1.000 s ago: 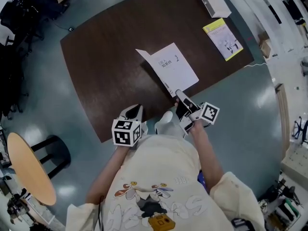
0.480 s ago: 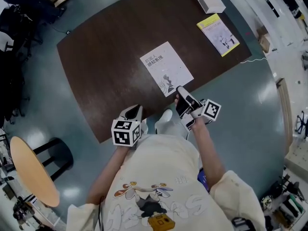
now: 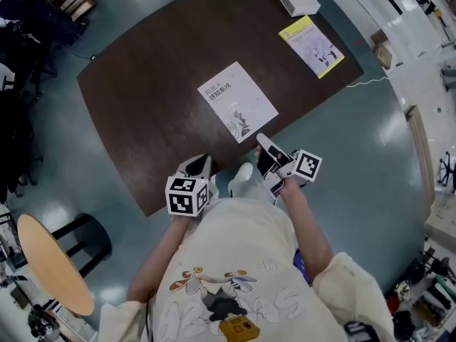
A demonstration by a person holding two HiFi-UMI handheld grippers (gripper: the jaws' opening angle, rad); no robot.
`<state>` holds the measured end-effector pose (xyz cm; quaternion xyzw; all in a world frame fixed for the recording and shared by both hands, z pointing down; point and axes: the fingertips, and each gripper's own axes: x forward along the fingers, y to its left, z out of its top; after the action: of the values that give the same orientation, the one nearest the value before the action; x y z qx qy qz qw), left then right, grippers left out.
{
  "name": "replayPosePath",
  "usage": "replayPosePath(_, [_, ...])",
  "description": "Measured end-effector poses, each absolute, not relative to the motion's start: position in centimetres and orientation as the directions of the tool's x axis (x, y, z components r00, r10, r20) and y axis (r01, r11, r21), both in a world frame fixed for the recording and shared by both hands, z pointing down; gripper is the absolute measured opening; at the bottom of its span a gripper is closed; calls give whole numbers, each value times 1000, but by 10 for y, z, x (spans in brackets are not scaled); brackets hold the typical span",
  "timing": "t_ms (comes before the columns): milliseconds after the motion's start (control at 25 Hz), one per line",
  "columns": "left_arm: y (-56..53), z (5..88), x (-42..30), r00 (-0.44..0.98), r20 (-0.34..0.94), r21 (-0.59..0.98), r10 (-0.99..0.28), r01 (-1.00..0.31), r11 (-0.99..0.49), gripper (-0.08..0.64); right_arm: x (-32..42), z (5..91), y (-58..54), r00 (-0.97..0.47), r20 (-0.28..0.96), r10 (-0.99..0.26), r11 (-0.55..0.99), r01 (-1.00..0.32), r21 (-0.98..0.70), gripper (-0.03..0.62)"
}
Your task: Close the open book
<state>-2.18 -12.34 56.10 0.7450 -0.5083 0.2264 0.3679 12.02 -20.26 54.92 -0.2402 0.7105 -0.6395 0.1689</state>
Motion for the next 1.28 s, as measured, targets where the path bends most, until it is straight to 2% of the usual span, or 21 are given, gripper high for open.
replayPosePath(80, [-121, 559, -21, 387, 708, 318, -591, -922, -222, 6, 117, 548, -193, -833, 76, -548, 69, -135, -988, 236])
replayPosePath(640, [-128, 560, 8, 484, 679, 352, -552, -874, -334, 6, 102, 518, -156, -785, 176, -594, 171, -336, -926, 15])
replayPosePath(800, [-129, 555, 12, 504, 668, 361, -548, -863, -353, 6, 101, 516, -146, -758, 248, -603, 164, -423, -891, 6])
replayPosePath(1000, [-134, 551, 17, 522, 653, 365, -548, -852, -377, 6, 91, 516, -141, -736, 334, -589, 225, -546, -807, 6])
replayPosePath(1280, [-132, 550, 21, 537, 648, 371, -540, -842, -392, 6, 88, 519, -131, -707, 407, -579, 262, -633, -728, 6])
